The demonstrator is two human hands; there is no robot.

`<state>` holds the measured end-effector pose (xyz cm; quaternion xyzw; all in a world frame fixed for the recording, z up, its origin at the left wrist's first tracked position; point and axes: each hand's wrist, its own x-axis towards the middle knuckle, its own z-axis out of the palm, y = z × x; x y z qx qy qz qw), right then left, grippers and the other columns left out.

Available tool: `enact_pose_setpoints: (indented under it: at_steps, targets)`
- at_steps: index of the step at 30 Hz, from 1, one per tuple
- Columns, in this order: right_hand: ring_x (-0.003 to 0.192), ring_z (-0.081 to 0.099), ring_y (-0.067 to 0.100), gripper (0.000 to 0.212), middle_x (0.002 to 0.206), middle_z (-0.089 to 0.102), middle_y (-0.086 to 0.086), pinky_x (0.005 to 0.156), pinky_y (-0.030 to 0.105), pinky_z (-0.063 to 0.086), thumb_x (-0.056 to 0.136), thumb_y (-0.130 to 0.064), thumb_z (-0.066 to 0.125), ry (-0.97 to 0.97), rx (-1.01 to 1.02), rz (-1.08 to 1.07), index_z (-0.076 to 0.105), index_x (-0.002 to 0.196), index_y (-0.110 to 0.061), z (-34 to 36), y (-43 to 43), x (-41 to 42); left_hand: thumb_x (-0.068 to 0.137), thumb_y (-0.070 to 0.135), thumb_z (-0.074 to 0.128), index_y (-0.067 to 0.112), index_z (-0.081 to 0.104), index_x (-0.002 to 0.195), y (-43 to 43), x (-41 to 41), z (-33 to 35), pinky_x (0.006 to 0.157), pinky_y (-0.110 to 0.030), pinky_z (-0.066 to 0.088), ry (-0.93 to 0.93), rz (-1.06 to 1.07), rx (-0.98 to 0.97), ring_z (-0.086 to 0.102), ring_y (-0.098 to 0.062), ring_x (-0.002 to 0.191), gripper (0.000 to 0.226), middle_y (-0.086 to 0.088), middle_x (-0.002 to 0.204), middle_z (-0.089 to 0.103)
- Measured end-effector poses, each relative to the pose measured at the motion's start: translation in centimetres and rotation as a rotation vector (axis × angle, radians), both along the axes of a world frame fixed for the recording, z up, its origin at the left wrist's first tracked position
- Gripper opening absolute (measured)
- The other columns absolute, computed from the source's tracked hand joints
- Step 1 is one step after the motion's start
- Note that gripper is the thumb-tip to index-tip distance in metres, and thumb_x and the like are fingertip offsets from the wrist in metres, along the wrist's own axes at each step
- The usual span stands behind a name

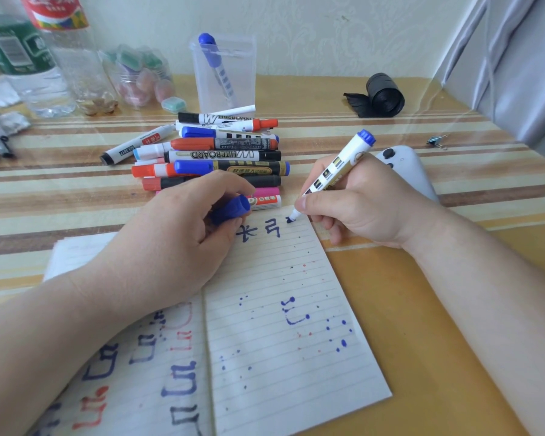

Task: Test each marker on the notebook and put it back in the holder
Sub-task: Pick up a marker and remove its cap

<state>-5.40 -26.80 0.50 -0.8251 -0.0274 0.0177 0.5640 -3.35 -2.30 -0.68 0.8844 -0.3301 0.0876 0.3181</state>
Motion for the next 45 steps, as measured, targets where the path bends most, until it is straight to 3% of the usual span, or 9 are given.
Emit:
enact_pose_setpoints:
  at_steps: [5, 13, 20, 27, 34, 45]
  targets:
    - [0.055, 0.054, 0.022, 0.022, 0.060, 0.057, 0.010, 0.044, 0.028, 0.047, 0.075, -0.015, 0.073, 0.015, -0.018, 0.006, 0.064, 0.078, 0.005, 0.2, 0.0, -0.1, 0.091, 0.021, 0.063, 0.035, 0.061, 0.118, 0.0, 0.0, 0.1, 0.074, -0.011, 0.048, 0.007, 0.000, 0.004, 0.062, -0.005, 0.085, 0.030, 0.015, 0.094, 0.069]
    - [0.054, 0.054, 0.024, 0.014, 0.060, 0.057, 0.010, 0.043, 0.028, 0.047, 0.086, -0.002, 0.072, 0.010, -0.072, -0.008, 0.064, 0.078, 0.006, 0.4, 0.1, -0.3, 0.091, 0.022, 0.062, 0.036, 0.060, 0.117, 0.0, 0.0, 0.0, 0.073, -0.016, 0.049, 0.017, -0.004, -0.007, 0.063, -0.006, 0.084, 0.029, 0.014, 0.094, 0.070]
    - [0.043, 0.049, 0.023, 0.018, 0.059, 0.052, 0.013, 0.042, 0.027, 0.039, 0.085, -0.003, 0.068, 0.006, -0.144, -0.062, 0.057, 0.079, 0.011, 0.8, 0.2, -0.2, 0.091, 0.019, 0.063, 0.032, 0.062, 0.117, 0.0, 0.0, -0.1, 0.076, -0.014, 0.044, 0.007, -0.006, -0.008, 0.059, -0.006, 0.084, 0.029, 0.012, 0.093, 0.070]
    - [0.042, 0.050, 0.024, 0.021, 0.062, 0.052, 0.019, 0.042, 0.027, 0.040, 0.085, -0.004, 0.066, 0.013, -0.178, -0.068, 0.055, 0.081, 0.013, 1.0, 0.4, -0.3, 0.091, 0.022, 0.062, 0.035, 0.060, 0.119, 0.0, -0.1, 0.1, 0.075, -0.020, 0.052, 0.017, -0.002, -0.004, 0.065, -0.007, 0.083, 0.030, 0.014, 0.096, 0.070]
    - [0.043, 0.047, 0.023, 0.019, 0.059, 0.052, 0.013, 0.040, 0.025, 0.038, 0.085, -0.001, 0.066, 0.022, -0.160, -0.075, 0.056, 0.081, 0.015, 1.2, 0.6, -0.5, 0.091, 0.021, 0.062, 0.033, 0.061, 0.119, -0.1, -0.1, 0.1, 0.076, -0.023, 0.054, 0.012, 0.000, -0.009, 0.065, -0.007, 0.085, 0.030, 0.014, 0.097, 0.070]
    - [0.043, 0.043, 0.017, 0.017, 0.059, 0.050, 0.014, 0.036, 0.022, 0.036, 0.084, 0.002, 0.065, 0.044, -0.154, -0.049, 0.056, 0.083, 0.017, 1.5, 0.7, -0.8, 0.091, 0.018, 0.065, 0.033, 0.061, 0.119, -0.1, 0.0, 0.0, 0.077, -0.010, 0.046, 0.015, 0.003, -0.001, 0.061, -0.004, 0.087, 0.031, 0.015, 0.097, 0.069]
